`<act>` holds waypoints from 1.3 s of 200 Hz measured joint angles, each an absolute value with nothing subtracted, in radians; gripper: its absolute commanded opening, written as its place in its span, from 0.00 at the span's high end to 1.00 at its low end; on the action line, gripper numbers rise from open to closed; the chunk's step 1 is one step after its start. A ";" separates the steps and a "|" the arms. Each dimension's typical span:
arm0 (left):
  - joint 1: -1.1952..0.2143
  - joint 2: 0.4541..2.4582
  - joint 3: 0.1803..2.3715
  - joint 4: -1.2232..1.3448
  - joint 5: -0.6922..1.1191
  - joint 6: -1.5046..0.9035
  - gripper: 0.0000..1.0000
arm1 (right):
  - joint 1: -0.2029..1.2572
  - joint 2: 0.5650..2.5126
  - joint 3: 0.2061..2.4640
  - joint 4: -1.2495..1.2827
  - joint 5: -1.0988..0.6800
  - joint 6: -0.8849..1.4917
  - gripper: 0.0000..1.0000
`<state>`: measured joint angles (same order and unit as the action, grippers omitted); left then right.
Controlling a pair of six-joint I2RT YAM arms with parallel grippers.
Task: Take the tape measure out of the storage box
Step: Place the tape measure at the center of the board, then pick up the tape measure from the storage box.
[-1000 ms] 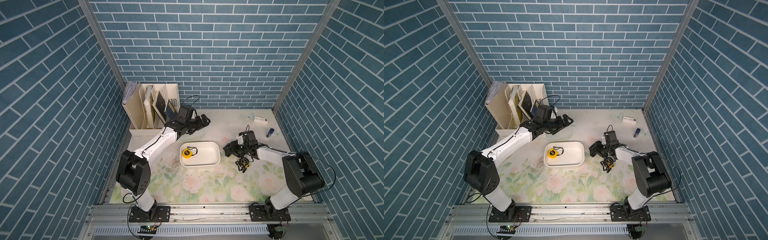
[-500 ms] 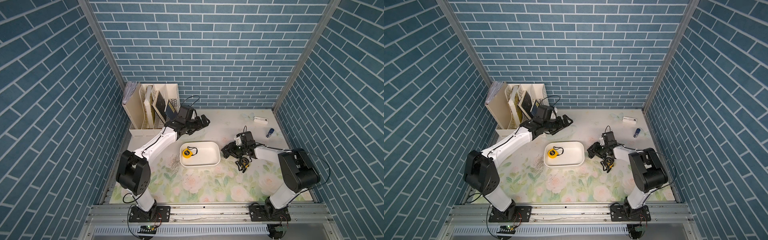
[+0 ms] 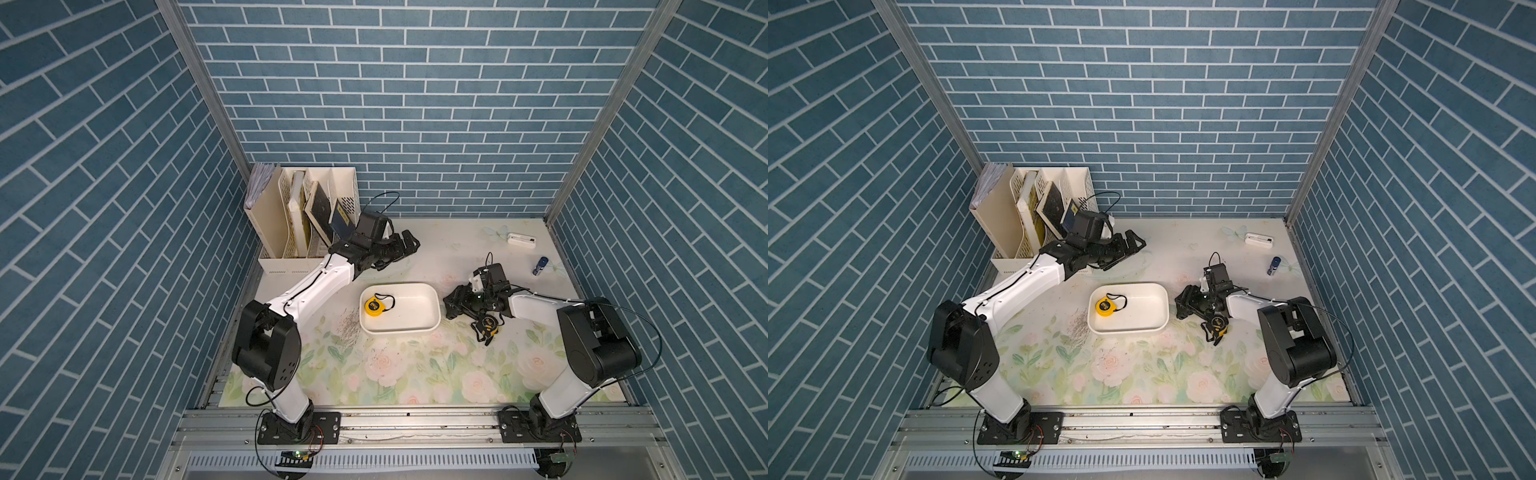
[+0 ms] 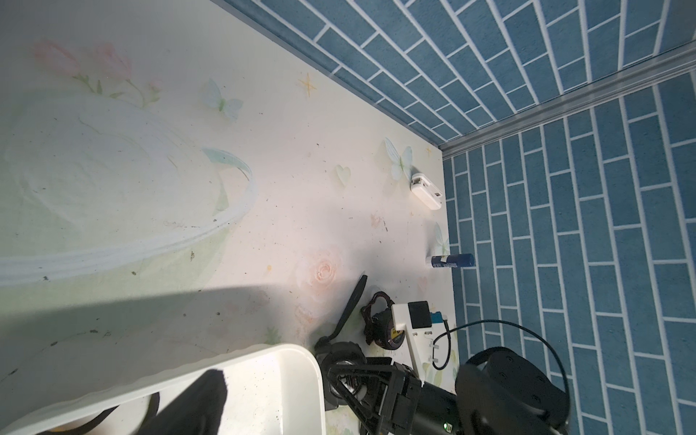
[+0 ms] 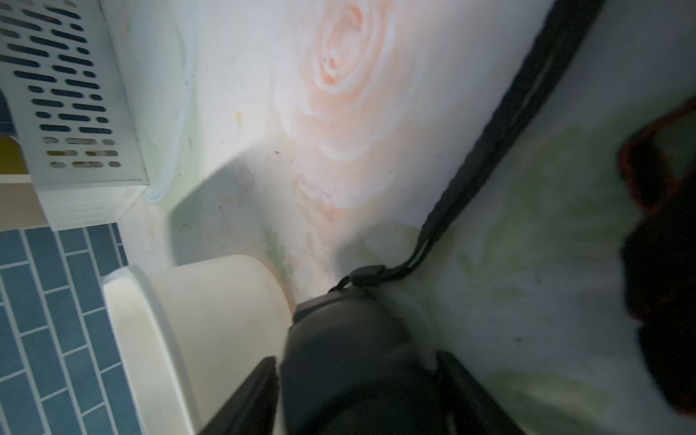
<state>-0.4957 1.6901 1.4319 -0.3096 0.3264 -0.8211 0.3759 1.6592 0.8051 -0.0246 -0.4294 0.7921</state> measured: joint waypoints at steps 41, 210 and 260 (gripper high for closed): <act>-0.495 1.690 1.432 -0.310 0.326 -0.821 0.00 | 0.376 1.636 0.805 -0.064 -0.390 0.784 0.22; -0.520 1.606 1.221 -0.587 0.148 -0.709 0.00 | 0.376 1.385 0.922 -0.187 -0.261 0.698 0.19; -0.601 1.652 1.274 -0.640 0.058 -0.663 0.00 | 0.375 1.363 0.936 -0.162 -0.254 0.679 0.19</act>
<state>-0.6006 1.6520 1.2743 -0.6399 0.0578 -0.6632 0.3748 1.3628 0.9363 -0.1619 -0.2543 0.6792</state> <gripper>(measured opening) 0.999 0.807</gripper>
